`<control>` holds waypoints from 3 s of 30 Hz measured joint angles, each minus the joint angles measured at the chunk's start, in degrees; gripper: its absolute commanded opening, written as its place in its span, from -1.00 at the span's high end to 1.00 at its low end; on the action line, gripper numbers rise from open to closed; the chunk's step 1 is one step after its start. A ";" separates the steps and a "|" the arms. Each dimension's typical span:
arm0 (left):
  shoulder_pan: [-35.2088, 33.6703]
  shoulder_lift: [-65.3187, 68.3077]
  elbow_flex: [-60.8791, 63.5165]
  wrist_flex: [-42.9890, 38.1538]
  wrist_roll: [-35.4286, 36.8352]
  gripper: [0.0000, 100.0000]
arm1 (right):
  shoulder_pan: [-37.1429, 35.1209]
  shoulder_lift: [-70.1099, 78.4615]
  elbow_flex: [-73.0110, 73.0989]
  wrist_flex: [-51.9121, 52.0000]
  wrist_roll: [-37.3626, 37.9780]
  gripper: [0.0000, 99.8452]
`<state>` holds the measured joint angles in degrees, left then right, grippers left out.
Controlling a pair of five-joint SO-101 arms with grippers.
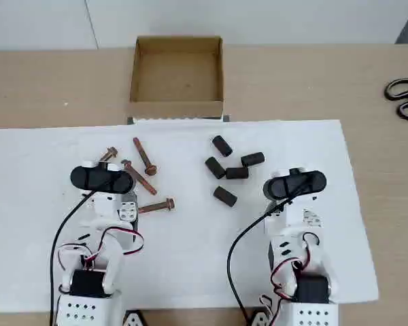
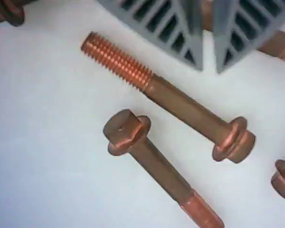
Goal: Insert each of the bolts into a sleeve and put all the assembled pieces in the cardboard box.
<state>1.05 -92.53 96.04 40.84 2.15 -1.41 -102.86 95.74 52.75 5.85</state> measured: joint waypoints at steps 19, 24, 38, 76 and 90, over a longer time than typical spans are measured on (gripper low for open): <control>0.00 0.00 0.00 0.00 0.00 0.99 | 0.00 -0.09 0.00 0.00 0.00 0.99; 0.00 0.00 0.00 0.00 0.00 0.99 | 0.00 -0.09 0.00 0.00 0.00 0.99; 0.00 0.00 0.00 0.00 0.00 0.99 | 0.00 -0.09 0.00 0.00 0.00 0.99; 0.09 0.00 0.00 0.00 0.00 0.99 | 0.00 -0.09 0.00 0.00 0.00 0.99; 3.25 0.00 0.00 0.00 -0.09 0.99 | 0.00 0.00 -6.77 0.79 0.00 1.00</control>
<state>4.31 -92.53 96.04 40.84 2.07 -1.41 -102.86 88.97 53.54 5.85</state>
